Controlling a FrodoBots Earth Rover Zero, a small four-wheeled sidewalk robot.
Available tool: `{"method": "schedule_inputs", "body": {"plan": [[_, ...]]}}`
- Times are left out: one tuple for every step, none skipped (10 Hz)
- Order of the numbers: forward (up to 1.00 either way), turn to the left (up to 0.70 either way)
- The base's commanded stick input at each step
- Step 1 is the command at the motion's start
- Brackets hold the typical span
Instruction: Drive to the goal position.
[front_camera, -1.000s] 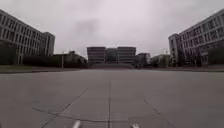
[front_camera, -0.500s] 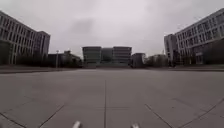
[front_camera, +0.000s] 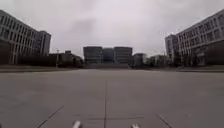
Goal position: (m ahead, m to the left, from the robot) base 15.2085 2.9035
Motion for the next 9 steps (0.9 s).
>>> {"method": "schedule_inputs", "body": {"plan": [[0.70,0.00],[0.70,0.00],[0.70,0.00],[0.70,0.00],[0.70,0.00],[0.70,0.00],[0.70,0.00],[0.70,0.00],[0.70,0.00]]}}
